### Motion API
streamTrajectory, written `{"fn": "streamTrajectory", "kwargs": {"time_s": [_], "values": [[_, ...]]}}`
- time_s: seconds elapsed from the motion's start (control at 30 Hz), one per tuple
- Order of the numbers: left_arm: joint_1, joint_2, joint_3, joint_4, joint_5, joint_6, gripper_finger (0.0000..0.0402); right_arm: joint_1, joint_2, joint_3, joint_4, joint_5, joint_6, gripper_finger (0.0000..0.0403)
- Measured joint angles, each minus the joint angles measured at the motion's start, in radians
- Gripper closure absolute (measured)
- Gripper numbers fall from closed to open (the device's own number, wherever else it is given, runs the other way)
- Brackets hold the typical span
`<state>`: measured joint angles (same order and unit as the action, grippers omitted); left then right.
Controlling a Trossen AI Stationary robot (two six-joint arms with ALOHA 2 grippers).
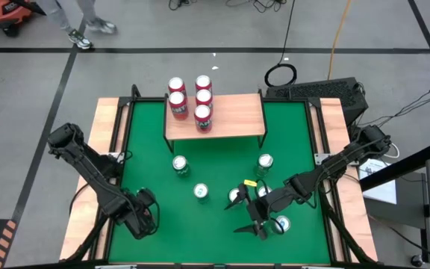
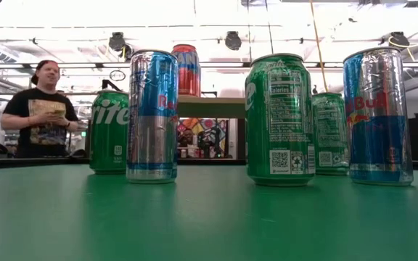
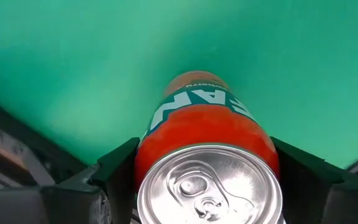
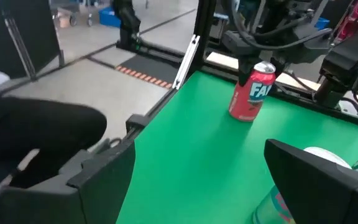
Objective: Place canned beverage on shelf
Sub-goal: Put the red soda can on the shelf aligned with the other red soda cans
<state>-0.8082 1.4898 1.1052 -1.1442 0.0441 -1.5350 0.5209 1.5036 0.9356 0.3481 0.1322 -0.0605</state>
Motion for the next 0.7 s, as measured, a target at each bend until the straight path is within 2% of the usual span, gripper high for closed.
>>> {"fn": "streamTrajectory", "kwargs": {"time_s": [0.23,0.43,0.57,0.7], "values": [[0.047,-0.001,0.144,-0.022,-0.036,0.315,0.0121,-0.008,0.072,0.000,0.198,0.108,0.063,0.0053],[0.098,-0.001,0.286,-0.014,-0.109,0.690,0.0121,-0.051,0.198,0.025,0.325,0.099,0.236,0.0053],[0.119,-0.002,0.351,-0.014,-0.167,0.968,0.0121,-0.089,0.288,0.089,0.332,0.014,0.352,0.0053],[0.143,-0.002,0.377,0.012,-0.185,1.137,0.0121,-0.120,0.352,0.173,0.319,-0.056,0.378,0.0053]]}}
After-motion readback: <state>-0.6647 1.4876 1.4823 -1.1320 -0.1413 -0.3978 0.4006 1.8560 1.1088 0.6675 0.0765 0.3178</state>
